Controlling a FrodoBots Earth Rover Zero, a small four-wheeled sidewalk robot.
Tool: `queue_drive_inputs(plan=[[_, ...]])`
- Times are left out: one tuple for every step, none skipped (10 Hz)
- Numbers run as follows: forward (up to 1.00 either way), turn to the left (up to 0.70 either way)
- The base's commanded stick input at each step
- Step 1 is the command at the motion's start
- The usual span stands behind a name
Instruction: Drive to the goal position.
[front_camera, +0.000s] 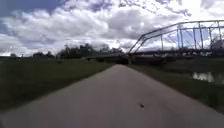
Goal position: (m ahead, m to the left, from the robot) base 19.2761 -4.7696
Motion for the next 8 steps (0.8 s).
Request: queue_drive_inputs(plan=[[1.00, 0.00], [1.00, 0.00], [1.00, 0.00], [1.00, 0.00], [1.00, 0.00], [1.00, 0.00], [1.00, 0.00], [1.00, 0.00]])
